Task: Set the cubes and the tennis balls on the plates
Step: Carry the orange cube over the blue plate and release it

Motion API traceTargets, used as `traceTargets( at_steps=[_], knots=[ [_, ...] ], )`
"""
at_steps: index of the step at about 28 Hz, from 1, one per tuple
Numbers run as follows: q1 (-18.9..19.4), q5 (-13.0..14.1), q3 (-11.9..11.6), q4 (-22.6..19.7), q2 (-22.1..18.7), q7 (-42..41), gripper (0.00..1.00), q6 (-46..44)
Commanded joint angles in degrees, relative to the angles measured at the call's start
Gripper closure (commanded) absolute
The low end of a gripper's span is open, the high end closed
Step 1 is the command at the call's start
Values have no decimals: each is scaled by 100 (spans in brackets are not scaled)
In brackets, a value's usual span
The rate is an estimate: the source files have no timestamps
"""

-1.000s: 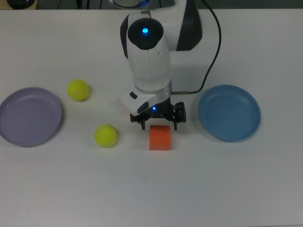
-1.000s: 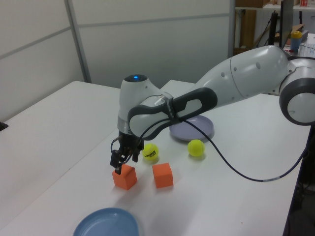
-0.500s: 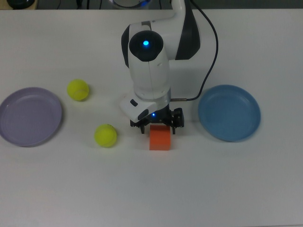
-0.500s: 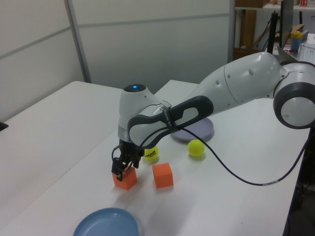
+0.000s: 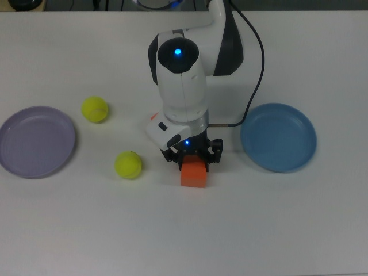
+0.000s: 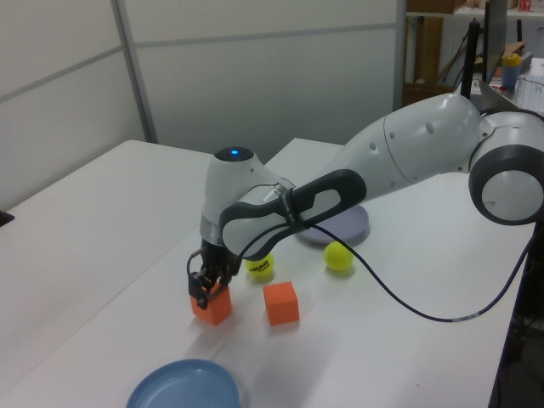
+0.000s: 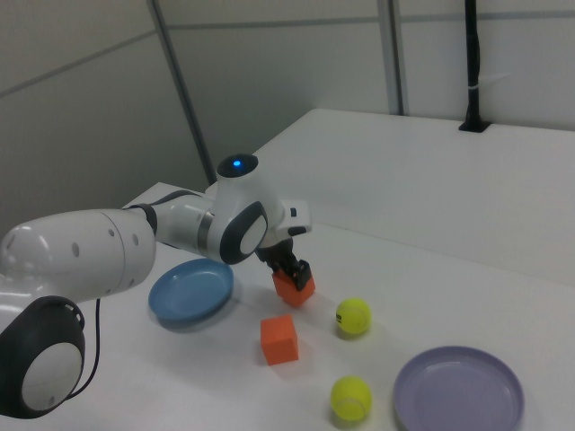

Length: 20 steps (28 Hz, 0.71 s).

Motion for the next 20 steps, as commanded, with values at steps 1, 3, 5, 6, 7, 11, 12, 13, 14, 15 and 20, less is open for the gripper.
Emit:
traceTargets(
  at_steps=[1,3,5,6,7,11,12,13,14,15,20],
  knots=[
    [194,-156,235,-75,-459,212,100,-41],
    [238,-156,332,-92,-565,273,100,-120],
    [378,-226,438,-128,-661,431,100,-252],
    [449,-270,447,-136,-688,467,100,-296],
    [536,-314,447,-145,-706,528,100,-340],
    [923,-569,447,-172,-715,888,100,-402],
    [985,-613,456,-180,-706,950,100,-402],
    [1046,-665,456,-189,-706,1020,100,-411],
    [1108,-709,456,-215,-697,1082,100,-402],
    [1213,-814,456,-268,-697,1196,100,-402],
    [1424,-1008,552,-338,-653,1451,100,-402]
  ],
)
